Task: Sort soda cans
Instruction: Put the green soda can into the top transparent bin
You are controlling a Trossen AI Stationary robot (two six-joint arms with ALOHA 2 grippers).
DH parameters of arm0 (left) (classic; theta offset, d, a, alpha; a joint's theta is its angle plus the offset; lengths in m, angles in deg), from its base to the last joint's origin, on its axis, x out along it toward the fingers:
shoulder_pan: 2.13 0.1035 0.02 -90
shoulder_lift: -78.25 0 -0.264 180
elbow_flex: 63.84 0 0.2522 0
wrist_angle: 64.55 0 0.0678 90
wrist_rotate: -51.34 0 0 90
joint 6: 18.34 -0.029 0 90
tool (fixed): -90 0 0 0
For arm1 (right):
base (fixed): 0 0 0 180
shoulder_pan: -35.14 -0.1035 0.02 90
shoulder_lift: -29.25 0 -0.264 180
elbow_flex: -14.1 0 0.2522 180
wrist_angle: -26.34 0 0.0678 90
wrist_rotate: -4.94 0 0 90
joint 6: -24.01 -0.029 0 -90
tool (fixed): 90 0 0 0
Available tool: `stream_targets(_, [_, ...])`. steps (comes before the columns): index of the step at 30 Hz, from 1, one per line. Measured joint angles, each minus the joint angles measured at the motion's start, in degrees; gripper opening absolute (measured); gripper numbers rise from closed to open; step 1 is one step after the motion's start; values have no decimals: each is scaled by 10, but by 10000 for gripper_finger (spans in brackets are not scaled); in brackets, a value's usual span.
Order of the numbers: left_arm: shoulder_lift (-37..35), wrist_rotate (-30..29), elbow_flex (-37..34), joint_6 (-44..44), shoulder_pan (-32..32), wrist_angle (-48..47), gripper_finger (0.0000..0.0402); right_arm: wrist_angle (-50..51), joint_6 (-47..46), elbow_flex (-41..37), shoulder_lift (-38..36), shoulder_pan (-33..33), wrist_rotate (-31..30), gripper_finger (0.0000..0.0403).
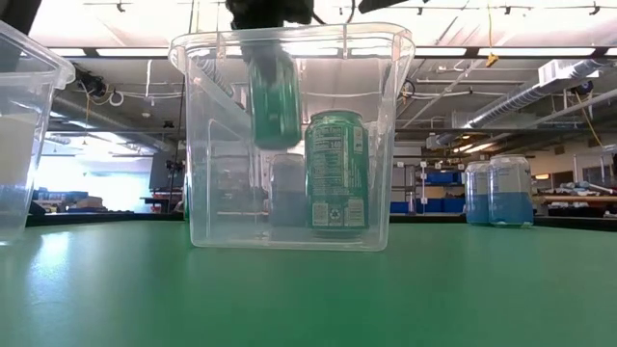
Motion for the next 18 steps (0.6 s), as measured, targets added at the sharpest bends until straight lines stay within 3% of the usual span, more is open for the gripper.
stream_targets(18, [92,-16,0,-23,1,38,293,-8,-33,-45,0,-2,0,0])
